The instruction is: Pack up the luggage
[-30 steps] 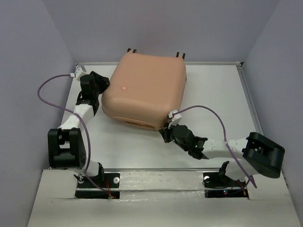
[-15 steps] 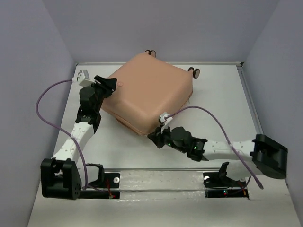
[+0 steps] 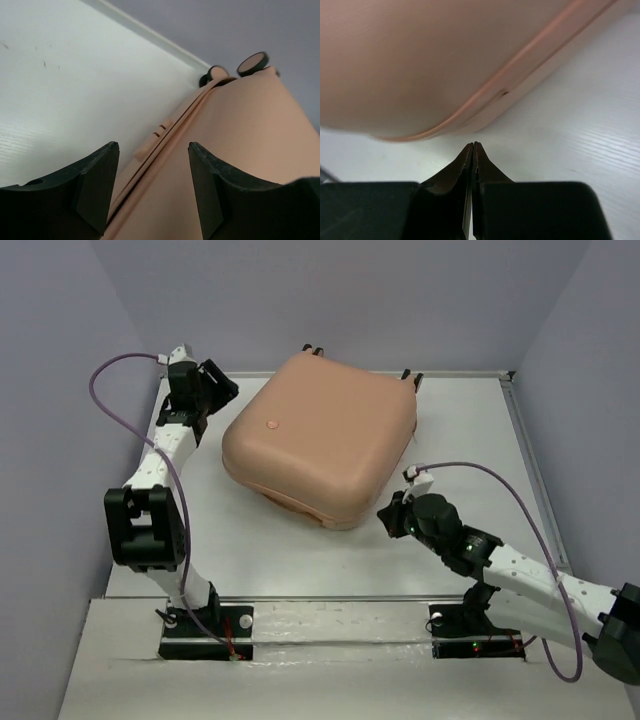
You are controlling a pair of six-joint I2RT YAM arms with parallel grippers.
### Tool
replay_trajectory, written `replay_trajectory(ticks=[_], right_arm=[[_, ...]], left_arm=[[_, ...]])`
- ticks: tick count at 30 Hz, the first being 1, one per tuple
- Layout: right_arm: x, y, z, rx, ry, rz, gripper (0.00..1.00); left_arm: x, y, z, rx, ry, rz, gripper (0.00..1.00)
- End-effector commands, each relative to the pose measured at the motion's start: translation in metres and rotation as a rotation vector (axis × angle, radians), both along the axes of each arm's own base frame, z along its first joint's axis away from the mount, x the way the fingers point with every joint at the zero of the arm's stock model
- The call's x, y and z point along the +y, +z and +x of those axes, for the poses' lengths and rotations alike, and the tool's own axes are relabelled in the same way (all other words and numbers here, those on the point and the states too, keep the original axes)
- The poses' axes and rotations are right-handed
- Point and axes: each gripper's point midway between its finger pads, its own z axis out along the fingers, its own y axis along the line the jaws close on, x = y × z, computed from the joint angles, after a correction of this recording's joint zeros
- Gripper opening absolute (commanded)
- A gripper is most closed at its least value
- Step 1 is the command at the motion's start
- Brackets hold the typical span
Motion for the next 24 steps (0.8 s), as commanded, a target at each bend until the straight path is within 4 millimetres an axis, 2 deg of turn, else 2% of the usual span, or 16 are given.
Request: replay_trajectory(ticks=[1,7,9,10,11,12,13,14,15,16,17,18,19,20,23,24], right_arm=[[-0.052,0.01,0.062,0.003,-0.268,-0.065,0.07],[-0.088,0.001,0.139,0.039,-0.381,-0.092,0.07],[-0.092,0.013,0.166,0.013,-0.391,-0.079,0.07],[-0.088,0.001,0.175,0.038,-0.385,-0.103,0.07],[-0.09,0.004,0.186,0.028,-0.386,-0.103,0.07],[-0.086,0.019,0.201,-0.003,-0.375,-0.085,0.07],[-0.072,0.01,0.208,0.016,-0.311,-0.081,0.07],[-0.066,0.013,0.216,0.007,-0.284,-0.081,0.07],[-0.048,0.031,0.225,-0.016,-0.207,-0.036,0.07],[-0.039,0.033,0.23,-0.023,-0.17,-0.023,0.07],[-0.03,0.025,0.236,-0.01,-0.132,-0.016,0.07],[-0.022,0.029,0.242,-0.021,-0.097,-0.003,0.07],[-0.006,0.045,0.246,-0.045,-0.018,0.033,0.07],[0.004,0.038,0.25,-0.031,0.029,0.041,0.07],[0.033,0.063,0.254,-0.059,0.187,0.115,0.08],[0.04,0.051,0.255,-0.018,0.224,0.117,0.1]], left_arm=[[-0.01,-0.054,0.002,0.158,-0.084,0.02,0.68],[-0.018,-0.113,0.003,0.255,-0.086,-0.031,0.68],[-0.032,-0.117,0.002,0.244,-0.105,-0.054,0.68],[-0.039,-0.125,-0.006,0.261,-0.109,-0.082,0.68],[-0.049,-0.12,-0.011,0.244,-0.125,-0.095,0.67],[-0.055,-0.116,-0.011,0.211,-0.134,-0.112,0.67],[-0.059,-0.129,-0.024,0.239,-0.125,-0.131,0.67],[-0.061,-0.118,-0.031,0.21,-0.121,-0.137,0.67],[-0.067,-0.114,-0.035,0.182,-0.125,-0.14,0.67],[-0.068,-0.113,-0.042,0.174,-0.121,-0.144,0.67],[-0.069,-0.13,-0.059,0.209,-0.115,-0.145,0.66],[-0.075,-0.114,-0.066,0.159,-0.118,-0.156,0.66],[-0.077,-0.128,-0.085,0.188,-0.118,-0.155,0.66],[-0.08,-0.111,-0.093,0.141,-0.119,-0.168,0.66],[-0.101,-0.119,-0.129,0.145,-0.151,-0.137,0.66],[-0.106,-0.102,-0.14,0.101,-0.164,-0.145,0.66]])
